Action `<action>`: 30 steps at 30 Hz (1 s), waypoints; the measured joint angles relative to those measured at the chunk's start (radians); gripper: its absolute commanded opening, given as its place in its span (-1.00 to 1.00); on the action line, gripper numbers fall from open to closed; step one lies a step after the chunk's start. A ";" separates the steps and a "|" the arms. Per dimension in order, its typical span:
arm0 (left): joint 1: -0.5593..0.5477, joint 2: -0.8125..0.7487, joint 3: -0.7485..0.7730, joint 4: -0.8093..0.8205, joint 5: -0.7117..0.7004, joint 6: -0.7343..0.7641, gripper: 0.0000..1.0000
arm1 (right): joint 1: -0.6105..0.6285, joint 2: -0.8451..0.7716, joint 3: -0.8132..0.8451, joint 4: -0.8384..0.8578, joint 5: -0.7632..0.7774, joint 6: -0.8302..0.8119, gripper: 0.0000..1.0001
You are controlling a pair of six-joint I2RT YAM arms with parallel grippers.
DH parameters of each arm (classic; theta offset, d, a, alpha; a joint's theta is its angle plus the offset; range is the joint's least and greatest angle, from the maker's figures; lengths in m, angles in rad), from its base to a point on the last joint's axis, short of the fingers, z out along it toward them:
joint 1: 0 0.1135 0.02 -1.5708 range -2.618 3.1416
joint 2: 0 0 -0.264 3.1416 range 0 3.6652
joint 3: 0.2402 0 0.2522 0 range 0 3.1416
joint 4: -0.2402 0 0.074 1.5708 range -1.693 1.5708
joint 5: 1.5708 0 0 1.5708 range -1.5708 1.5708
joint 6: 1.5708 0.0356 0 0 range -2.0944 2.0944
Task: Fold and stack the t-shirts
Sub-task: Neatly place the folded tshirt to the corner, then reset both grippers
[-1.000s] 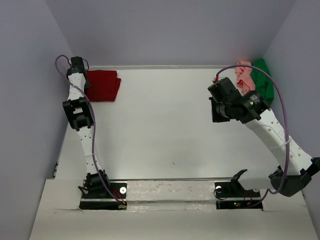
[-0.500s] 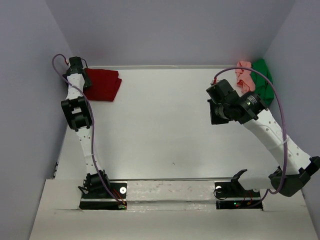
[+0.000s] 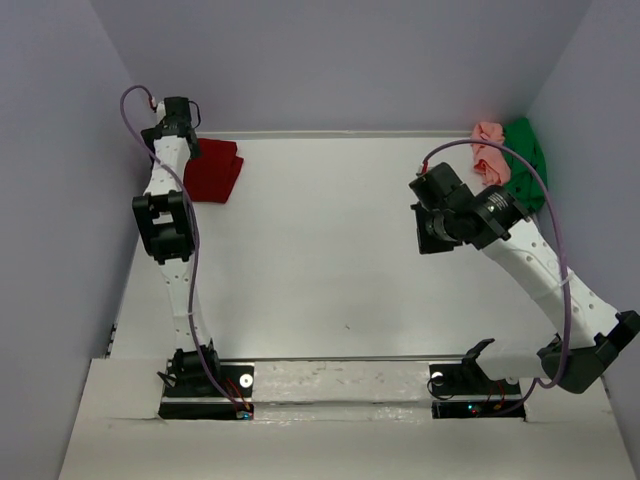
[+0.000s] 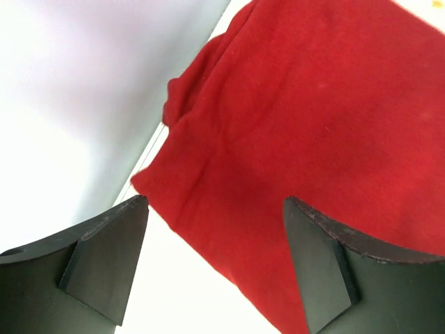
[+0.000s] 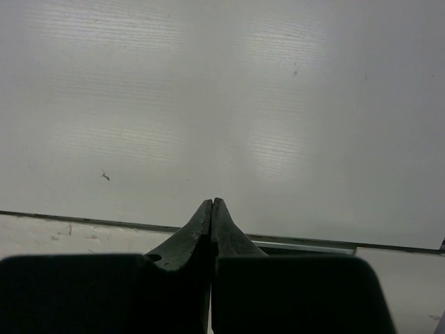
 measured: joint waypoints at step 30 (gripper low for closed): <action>-0.145 -0.274 -0.447 -0.026 0.337 -0.245 -1.00 | 0.000 -0.147 -0.106 0.073 -0.013 0.003 -1.00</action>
